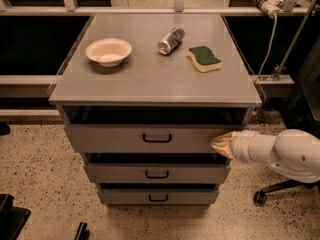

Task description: Close top drawer

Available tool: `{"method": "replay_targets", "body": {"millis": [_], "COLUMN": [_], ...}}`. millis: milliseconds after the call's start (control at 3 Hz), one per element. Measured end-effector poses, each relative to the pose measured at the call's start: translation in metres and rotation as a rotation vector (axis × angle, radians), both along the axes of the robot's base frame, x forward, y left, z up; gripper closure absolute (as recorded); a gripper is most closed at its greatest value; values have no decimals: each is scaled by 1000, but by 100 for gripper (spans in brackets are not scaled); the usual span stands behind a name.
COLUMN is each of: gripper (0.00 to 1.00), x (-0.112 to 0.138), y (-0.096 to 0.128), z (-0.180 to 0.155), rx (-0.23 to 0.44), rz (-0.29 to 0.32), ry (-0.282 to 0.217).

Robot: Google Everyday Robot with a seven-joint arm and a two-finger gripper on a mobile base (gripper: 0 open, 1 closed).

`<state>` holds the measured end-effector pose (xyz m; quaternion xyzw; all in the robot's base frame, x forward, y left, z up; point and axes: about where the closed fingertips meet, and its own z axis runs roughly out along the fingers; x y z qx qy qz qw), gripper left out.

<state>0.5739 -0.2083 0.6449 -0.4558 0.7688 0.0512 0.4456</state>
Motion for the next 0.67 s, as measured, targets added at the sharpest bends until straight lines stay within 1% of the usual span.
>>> {"method": "replay_targets", "body": {"millis": [333,667], "gripper": [58,35], "x": [-6,-6], "y": [-5,-77], "z": [5,19], "rx": [4,-54], "rz": [45,78], "ry": [23,17]}}
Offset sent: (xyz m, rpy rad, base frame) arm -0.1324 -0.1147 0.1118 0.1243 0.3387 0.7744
